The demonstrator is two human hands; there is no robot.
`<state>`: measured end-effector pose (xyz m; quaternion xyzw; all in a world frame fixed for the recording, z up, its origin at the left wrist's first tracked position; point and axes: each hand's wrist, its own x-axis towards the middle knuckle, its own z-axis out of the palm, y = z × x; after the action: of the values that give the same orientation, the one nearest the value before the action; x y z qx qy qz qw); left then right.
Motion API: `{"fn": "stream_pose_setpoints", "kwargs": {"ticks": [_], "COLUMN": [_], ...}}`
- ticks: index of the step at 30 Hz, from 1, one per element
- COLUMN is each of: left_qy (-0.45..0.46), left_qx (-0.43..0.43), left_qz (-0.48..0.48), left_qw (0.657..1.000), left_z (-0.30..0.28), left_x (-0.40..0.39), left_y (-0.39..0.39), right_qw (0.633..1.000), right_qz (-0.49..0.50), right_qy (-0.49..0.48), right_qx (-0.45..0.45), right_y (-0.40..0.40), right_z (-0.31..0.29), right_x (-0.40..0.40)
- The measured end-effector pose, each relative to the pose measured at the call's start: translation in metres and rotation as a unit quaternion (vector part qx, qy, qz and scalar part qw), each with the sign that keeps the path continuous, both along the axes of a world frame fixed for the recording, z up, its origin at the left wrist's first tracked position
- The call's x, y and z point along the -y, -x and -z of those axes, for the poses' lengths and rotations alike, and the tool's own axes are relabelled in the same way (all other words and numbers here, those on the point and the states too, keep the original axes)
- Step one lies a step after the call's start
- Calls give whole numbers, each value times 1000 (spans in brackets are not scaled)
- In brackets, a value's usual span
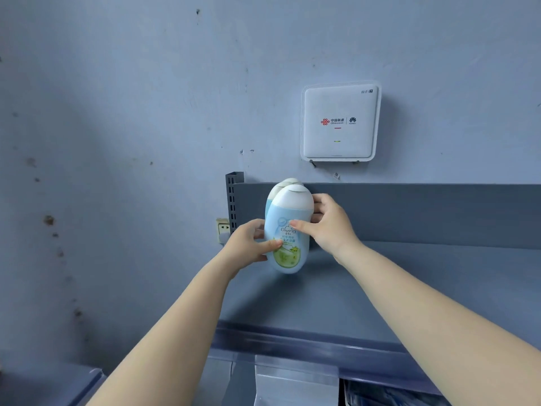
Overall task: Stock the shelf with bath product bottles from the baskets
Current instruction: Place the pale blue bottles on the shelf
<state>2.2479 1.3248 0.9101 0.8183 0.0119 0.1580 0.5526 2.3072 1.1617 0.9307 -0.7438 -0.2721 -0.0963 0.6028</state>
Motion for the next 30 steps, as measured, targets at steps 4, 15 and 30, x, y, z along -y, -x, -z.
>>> {"fn": "stream_pose_setpoints", "kwargs": {"ticks": [4, 15, 30], "left_qy": [-8, 20, -9], "left_qx": [-17, 9, 29], "left_qz": [14, 9, -27], "left_qw": [1000, 1000, 999], "left_z": [4, 17, 17], "left_x": [-15, -27, -22], "left_y": [-23, -49, -45], "right_qw": [1000, 996, 988], "right_qz": [23, 64, 101], "right_qy": [15, 49, 112], "right_qx": [-2, 29, 44], "right_y": [-17, -37, -30], "right_z": [1, 9, 4], "right_x": [-13, -29, -35]}}
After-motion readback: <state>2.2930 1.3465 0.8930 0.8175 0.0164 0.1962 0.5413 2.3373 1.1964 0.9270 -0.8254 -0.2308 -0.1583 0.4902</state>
